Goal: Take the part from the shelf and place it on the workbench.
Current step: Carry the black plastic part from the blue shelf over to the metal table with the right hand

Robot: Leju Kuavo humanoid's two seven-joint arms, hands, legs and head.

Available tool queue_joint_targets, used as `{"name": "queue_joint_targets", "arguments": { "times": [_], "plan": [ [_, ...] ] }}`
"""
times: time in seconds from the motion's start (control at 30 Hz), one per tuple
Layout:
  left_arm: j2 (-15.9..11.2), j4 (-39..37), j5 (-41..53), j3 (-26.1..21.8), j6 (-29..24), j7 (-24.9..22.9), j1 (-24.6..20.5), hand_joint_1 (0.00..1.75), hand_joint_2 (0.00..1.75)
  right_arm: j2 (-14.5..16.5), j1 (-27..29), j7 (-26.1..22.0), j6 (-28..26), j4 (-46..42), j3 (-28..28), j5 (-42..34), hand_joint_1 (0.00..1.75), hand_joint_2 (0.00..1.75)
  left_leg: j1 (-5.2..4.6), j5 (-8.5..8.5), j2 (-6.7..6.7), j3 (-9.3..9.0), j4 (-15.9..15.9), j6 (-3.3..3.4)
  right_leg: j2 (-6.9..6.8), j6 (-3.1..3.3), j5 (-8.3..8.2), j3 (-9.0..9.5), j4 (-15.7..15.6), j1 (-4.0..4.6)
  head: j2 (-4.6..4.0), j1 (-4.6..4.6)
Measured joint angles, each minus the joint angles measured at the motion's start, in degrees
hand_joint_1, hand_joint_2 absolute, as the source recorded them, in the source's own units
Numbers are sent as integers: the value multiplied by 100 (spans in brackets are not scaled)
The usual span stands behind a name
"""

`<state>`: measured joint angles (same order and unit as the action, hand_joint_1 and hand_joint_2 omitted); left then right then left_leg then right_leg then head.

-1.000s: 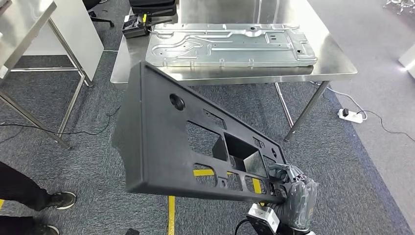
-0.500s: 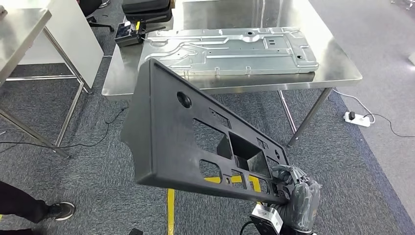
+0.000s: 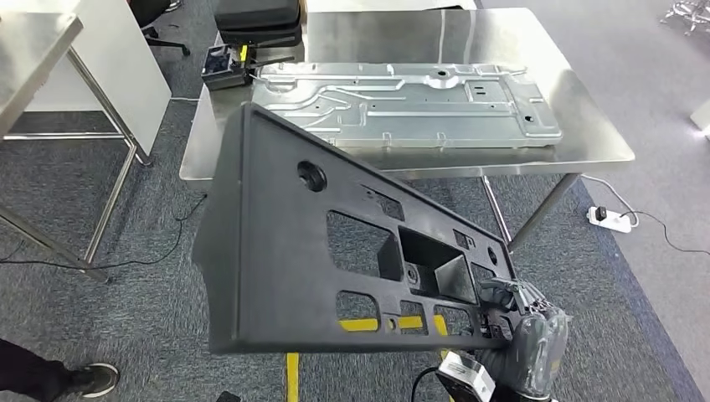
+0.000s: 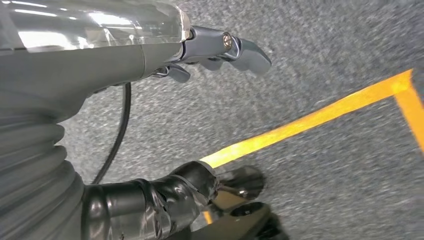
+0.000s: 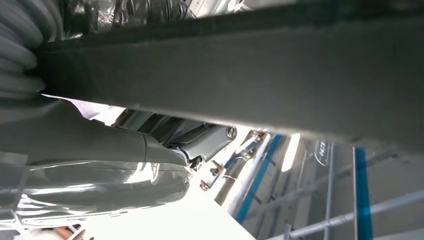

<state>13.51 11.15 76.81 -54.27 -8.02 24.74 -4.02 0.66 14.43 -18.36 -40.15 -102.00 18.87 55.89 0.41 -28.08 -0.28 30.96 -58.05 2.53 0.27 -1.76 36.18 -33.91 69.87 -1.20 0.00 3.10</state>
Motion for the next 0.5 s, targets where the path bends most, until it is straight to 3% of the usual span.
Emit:
{"name": "queue_joint_targets", "arguments": {
  "times": [0.07,0.1,0.17,0.23,0.3,0.4,0.43,0.5],
  "plan": [
    [0,0,0,0,3,4,5,0,175,0,35,-4,0,-21,-59,10,171,175,-21,-90,-8,-101,0,12,0,2,45,-431,438,2,0,-1],
    [0,0,-1,-1,4,4,14,0,175,0,55,-14,0,-31,-95,10,171,175,-31,-145,-12,-175,0,10,0,17,-94,-512,370,8,-1,0],
    [0,0,-3,-2,1,3,32,0,175,2,87,-44,0,-60,-166,10,171,175,-42,-268,-16,-339,7,-1,-1,93,-668,-430,-262,46,-2,1],
    [-1,-1,-7,-2,-2,2,31,0,175,6,110,-80,0,-84,-228,9,171,175,-48,-374,-21,-442,14,-40,-10,181,-1019,-323,-776,113,-1,-2],
    [-2,-2,-11,-3,-3,1,23,0,175,14,142,-100,0,-112,-271,8,171,175,-53,-409,-21,-508,22,-100,-11,251,-1028,-296,-885,157,0,2],
    [-5,-2,-12,-5,-4,0,17,0,175,41,166,-102,0,-155,-313,8,171,175,-67,-416,-12,-500,-171,-171,4,340,-1039,-106,-1040,102,0,0],
    [-7,-2,-12,-6,-5,1,8,0,175,55,166,-103,0,-163,-319,8,171,175,-63,-484,-9,-379,-404,-197,1,363,-1027,-29,-1092,78,0,-7],
    [-9,-2,-14,-5,-6,4,-7,0,175,80,165,-103,0,-173,-332,8,171,175,-27,-747,-5,57,-1088,-269,-11,392,-973,78,-1149,65,-1,-18]
  ]
}}
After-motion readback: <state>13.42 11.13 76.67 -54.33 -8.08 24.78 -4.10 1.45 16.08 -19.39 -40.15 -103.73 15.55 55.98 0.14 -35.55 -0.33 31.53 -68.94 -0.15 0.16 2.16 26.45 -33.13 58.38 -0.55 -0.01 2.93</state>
